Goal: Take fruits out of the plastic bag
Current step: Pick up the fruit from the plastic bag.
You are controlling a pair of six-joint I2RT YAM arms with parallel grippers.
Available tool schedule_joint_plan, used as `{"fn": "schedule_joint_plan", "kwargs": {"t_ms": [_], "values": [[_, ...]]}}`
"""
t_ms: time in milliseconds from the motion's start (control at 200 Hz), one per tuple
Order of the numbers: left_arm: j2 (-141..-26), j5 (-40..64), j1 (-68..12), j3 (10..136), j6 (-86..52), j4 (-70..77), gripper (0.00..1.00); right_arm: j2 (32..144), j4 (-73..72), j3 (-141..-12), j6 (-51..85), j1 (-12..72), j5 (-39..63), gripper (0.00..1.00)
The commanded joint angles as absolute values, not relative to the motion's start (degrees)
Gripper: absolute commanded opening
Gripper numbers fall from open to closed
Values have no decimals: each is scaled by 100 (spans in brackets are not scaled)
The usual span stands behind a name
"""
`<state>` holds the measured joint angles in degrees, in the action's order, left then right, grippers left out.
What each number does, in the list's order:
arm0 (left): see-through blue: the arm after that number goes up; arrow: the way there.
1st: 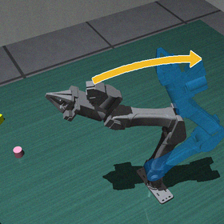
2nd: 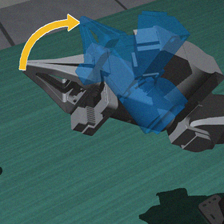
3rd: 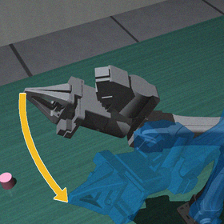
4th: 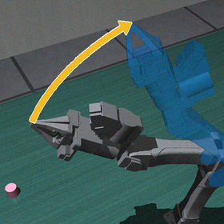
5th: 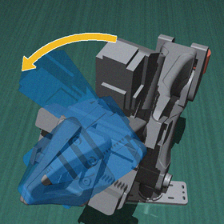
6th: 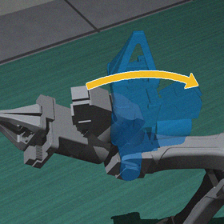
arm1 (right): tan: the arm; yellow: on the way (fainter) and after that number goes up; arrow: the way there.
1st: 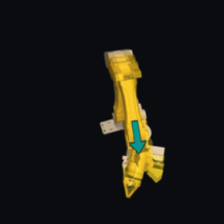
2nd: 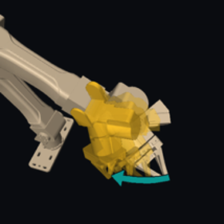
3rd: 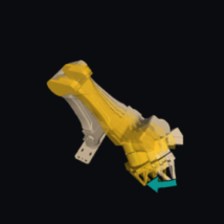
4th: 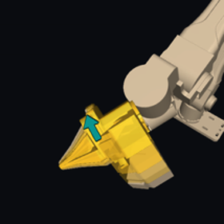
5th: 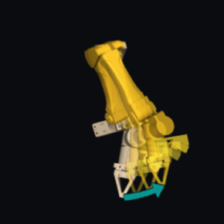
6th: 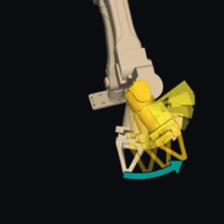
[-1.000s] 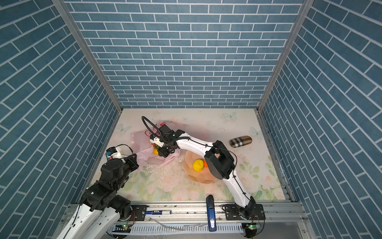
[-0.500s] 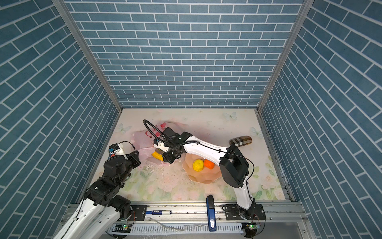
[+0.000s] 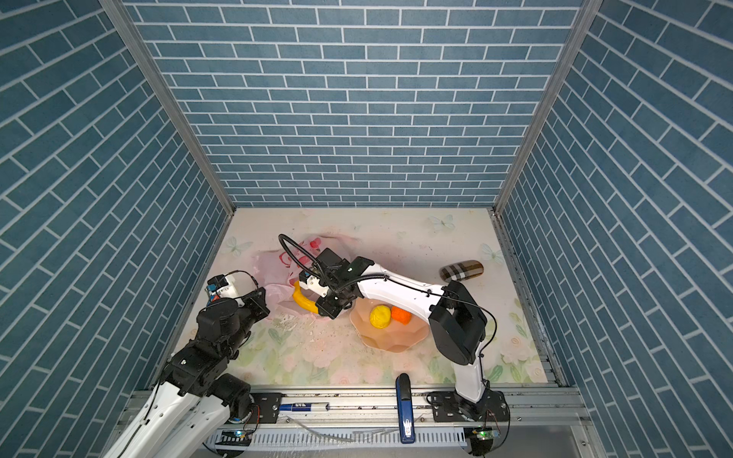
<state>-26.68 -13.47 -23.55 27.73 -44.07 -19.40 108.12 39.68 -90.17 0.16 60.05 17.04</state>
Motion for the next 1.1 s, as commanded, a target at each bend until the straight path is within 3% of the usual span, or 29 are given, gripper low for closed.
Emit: {"fn": "schedule_joint_plan", "kwargs": {"t_ms": [0,450,660,855,1090], "values": [[-2646,-1371,-2351,2795,-4322,-1965,0,10446,4090,-8865,-109,6112,1828,13],[-2631,-1347,-2348,2796,-4339,-1943,0,9732,4491,-8666,-158,6249,2109,11],[-2672,-1280,-2347,2736,-4417,-1837,0,9472,4015,-8270,12,6249,1977,11],[-2650,-1286,-2351,2757,-4430,-1872,0,9378,3349,-8084,481,6241,1330,10],[-2738,-1226,-2347,2720,-4437,-1736,0,8771,3070,-7463,1479,6196,-129,9]]}}
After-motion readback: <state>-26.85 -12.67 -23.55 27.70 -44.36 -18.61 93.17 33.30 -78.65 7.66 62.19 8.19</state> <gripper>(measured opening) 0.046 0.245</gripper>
